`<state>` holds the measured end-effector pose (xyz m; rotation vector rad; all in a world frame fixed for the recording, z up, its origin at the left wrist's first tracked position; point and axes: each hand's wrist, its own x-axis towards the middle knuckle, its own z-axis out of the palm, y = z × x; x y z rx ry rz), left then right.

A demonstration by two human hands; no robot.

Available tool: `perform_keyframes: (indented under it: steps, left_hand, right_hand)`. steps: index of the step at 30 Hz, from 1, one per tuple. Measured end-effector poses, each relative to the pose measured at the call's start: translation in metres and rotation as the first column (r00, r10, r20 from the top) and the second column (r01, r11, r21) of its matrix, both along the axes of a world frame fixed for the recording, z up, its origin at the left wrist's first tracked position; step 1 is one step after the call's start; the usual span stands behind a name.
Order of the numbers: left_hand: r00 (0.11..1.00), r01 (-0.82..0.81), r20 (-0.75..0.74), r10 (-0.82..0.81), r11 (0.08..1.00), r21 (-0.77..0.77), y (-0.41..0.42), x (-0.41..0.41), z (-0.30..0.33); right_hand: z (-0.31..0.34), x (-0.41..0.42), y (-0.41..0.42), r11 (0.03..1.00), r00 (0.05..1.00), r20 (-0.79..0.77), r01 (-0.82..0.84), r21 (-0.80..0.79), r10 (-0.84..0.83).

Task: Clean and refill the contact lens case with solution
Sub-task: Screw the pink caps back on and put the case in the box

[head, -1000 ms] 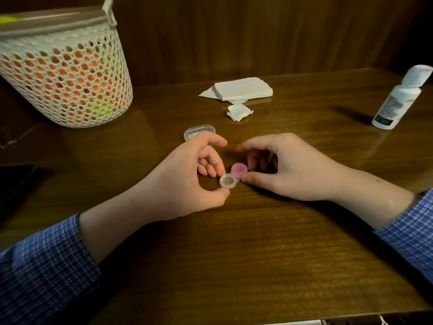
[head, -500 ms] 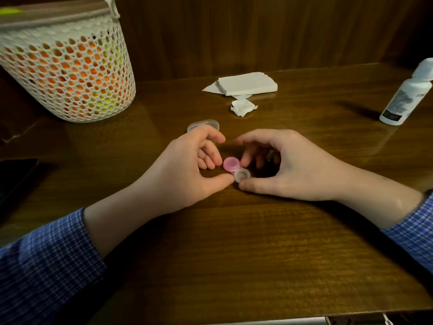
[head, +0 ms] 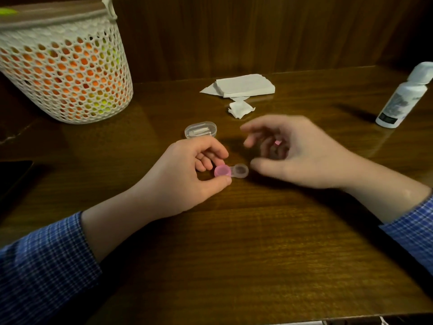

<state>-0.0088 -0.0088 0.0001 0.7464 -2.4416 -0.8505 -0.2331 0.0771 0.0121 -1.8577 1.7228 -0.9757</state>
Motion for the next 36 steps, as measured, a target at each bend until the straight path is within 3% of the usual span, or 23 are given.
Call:
perform_keyframes:
  steps: [3,6,11,22,29,34,36]
  left_hand:
    - [1.000,0.012,-0.001,-0.012,1.000,0.011,-0.001,0.001,-0.001]
    - [1.000,0.023,-0.004,-0.023,1.000,0.021,-0.001,0.001,-0.001]
    - [0.999,0.039,-0.008,-0.038,0.999,0.033,-0.001,0.002,-0.002]
    - [0.999,0.035,0.007,-0.035,0.999,0.004,-0.001,0.003,-0.003]
    - [0.999,0.043,0.031,-0.042,0.999,-0.001,-0.002,0.003,-0.002]
    - [0.999,0.044,0.032,-0.043,0.999,-0.014,-0.001,0.003,-0.001]
    - [0.998,0.045,0.037,-0.045,0.999,-0.019,-0.001,0.002,-0.001]
  right_hand:
    - [0.010,-0.023,-0.006,0.972,0.975,-0.031,0.218,-0.088,-0.221]
    - [0.014,-0.047,-0.010,0.939,0.931,-0.160,0.339,0.056,-0.327]
    - [0.002,-0.050,-0.018,0.939,0.918,-0.302,0.312,0.146,-0.258]
    - [0.004,-0.034,-0.013,0.968,0.940,-0.297,0.212,0.131,-0.166]
    - [0.006,-0.016,-0.007,0.988,0.981,-0.165,0.120,0.102,-0.102]
    - [0.002,-0.004,-0.004,0.994,0.965,0.244,0.085,0.070,-0.099]
    - [-0.003,0.003,-0.003,0.998,0.954,0.294,0.047,0.040,-0.057]
